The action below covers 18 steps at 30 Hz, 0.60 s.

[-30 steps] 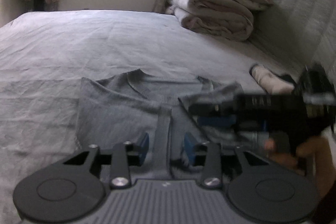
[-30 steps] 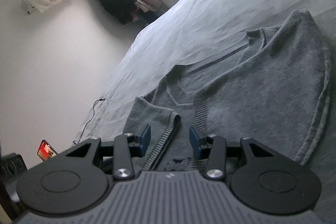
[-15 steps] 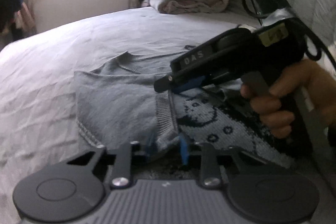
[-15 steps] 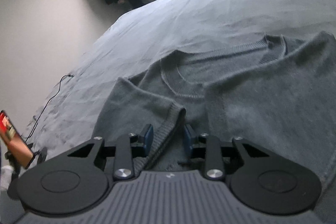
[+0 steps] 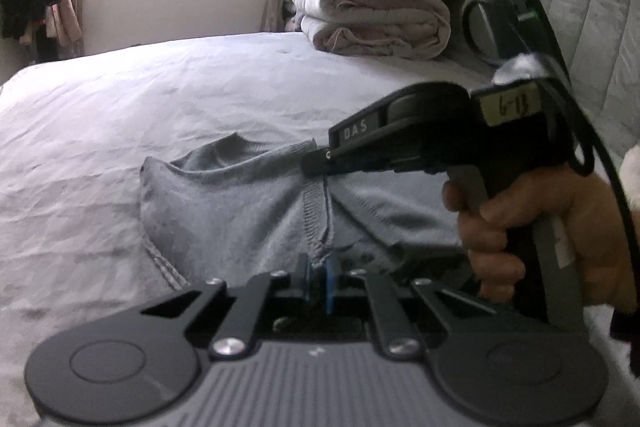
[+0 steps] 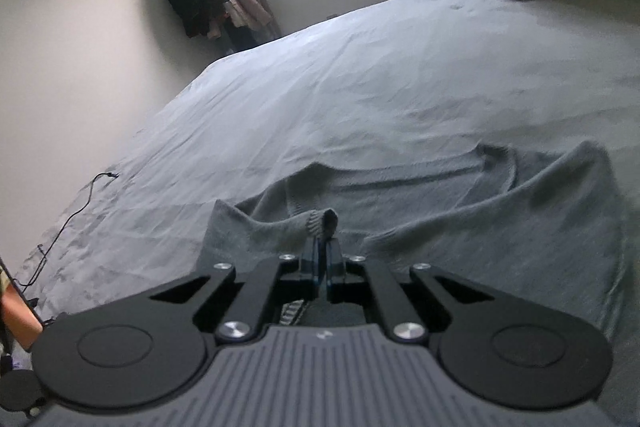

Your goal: Fold clothes

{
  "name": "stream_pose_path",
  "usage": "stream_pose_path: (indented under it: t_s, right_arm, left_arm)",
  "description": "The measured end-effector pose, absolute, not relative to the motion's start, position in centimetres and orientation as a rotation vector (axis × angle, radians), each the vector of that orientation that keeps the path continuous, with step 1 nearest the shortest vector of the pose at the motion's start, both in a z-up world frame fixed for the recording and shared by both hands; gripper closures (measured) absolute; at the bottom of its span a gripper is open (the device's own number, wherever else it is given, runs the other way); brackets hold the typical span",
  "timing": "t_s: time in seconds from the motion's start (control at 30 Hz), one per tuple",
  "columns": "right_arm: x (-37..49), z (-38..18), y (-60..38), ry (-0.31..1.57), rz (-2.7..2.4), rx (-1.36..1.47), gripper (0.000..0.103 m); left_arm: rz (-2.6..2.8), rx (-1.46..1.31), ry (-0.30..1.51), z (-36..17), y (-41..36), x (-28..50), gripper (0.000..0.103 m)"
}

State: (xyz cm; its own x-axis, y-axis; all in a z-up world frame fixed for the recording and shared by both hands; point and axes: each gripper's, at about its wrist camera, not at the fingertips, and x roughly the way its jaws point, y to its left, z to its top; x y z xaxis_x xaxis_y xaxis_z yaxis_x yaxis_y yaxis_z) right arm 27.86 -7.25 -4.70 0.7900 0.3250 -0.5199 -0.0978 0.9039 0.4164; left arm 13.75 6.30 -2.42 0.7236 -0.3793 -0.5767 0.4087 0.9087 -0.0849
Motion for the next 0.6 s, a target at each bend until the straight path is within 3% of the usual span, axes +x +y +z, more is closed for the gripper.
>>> stream_pose_path:
  t_s: [0.27,0.33,0.4,0.53,0.6]
  right_arm:
    - [28.7,-5.4,-9.7,0.619,0.169,0.389,0.1]
    - [29.1,-6.2,-10.3,0.651,0.162,0.39,0.1]
    - [29.0,-6.4,-11.1,0.673,0.164,0.403,0.088]
    - [27.8,-6.3,-12.5,0.692,0.203,0.47,0.087]
    - [27.0,-6.2,-12.5,0.711,0.223,0.476,0.087]
  left_arm:
    - [-0.491,-0.033,0.695,-3.3,4.6,15.3,0.092]
    - [-0.504,-0.061,0.701,-3.1,5.1,15.4,0.087]
    - [-0.505,-0.086,0.692,-2.7,6.0,15.2,0.078]
    - [-0.496,-0.1,0.701,-2.1,8.3,14.5,0.069]
    - [-0.473,-0.087,0.708,-1.9,9.4,13.8,0.058]
